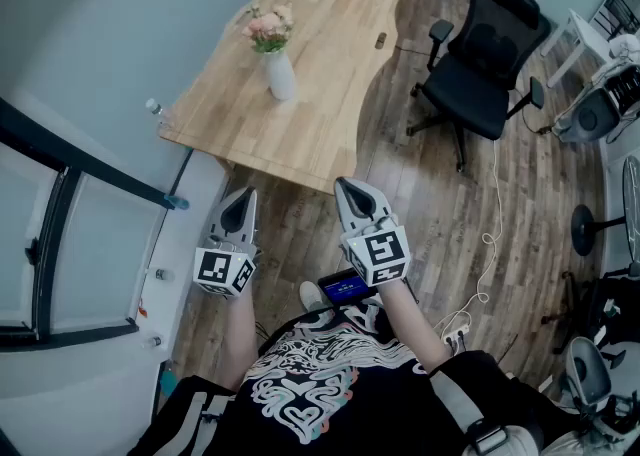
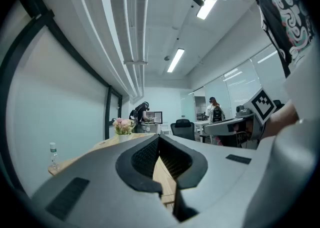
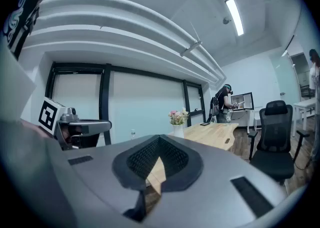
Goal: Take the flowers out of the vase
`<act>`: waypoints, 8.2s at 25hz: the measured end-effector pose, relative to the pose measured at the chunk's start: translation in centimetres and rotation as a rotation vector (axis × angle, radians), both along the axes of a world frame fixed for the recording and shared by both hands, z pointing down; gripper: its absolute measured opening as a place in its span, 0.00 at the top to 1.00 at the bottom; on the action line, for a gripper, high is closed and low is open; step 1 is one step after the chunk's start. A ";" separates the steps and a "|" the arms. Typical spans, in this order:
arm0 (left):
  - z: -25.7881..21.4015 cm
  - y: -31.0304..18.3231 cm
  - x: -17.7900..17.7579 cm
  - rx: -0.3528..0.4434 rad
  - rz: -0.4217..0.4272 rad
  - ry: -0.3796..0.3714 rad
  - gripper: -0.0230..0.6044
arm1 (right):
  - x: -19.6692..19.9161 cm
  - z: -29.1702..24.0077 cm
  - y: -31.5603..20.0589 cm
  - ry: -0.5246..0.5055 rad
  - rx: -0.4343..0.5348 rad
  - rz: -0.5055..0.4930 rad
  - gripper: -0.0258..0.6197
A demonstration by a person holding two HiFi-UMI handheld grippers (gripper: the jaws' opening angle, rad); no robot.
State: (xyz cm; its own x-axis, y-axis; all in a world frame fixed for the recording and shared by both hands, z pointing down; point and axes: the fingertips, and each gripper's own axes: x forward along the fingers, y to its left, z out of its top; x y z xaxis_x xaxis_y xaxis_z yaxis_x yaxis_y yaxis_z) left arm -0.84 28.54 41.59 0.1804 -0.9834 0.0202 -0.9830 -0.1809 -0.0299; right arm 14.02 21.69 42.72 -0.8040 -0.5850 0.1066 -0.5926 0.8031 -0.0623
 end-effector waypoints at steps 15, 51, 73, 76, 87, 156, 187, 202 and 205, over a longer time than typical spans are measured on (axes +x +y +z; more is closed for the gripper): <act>-0.6 -0.9 2.5 0.008 -0.037 -0.020 0.96 | 3.0 0.0 -1.6 -0.033 -0.018 -0.025 0.95; 1.3 -21.5 -9.7 -0.005 -0.040 -0.022 0.96 | -7.4 2.7 -21.9 -0.008 -0.049 0.016 0.95; 3.3 -34.2 -19.4 -0.035 0.084 0.022 0.96 | -19.4 3.0 -31.0 -0.026 -0.030 -0.023 0.95; 3.4 -34.7 -19.5 -0.035 0.088 0.023 0.96 | -19.4 3.2 -31.3 -0.015 -0.027 -0.024 0.95; 3.8 -36.3 -19.3 -0.052 0.089 0.007 0.96 | -19.4 4.2 -32.8 0.020 -0.042 -0.049 0.94; 7.3 -46.7 -17.6 -0.160 0.311 0.192 0.78 | -31.5 13.7 -38.3 0.259 -0.001 -0.386 0.54; 3.4 -46.3 -18.4 -0.069 0.278 0.268 0.90 | -31.5 14.1 -38.2 0.270 -0.023 -0.380 0.54; 0.0 -45.6 -19.4 0.046 0.255 0.327 0.90 | -31.9 14.7 -38.2 0.297 -0.043 -0.382 0.54; -1.6 -45.1 -19.9 0.082 0.241 0.346 0.90 | -31.5 14.6 -37.7 0.307 -0.046 -0.378 0.54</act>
State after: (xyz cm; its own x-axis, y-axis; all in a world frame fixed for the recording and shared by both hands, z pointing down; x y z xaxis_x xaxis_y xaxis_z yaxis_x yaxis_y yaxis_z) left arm -20.75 -16.60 39.96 0.3879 -0.9081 -0.1578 -0.8676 -0.4175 0.2700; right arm -17.50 -15.97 57.36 -0.8866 -0.2473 0.3909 -0.2567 0.9661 0.0290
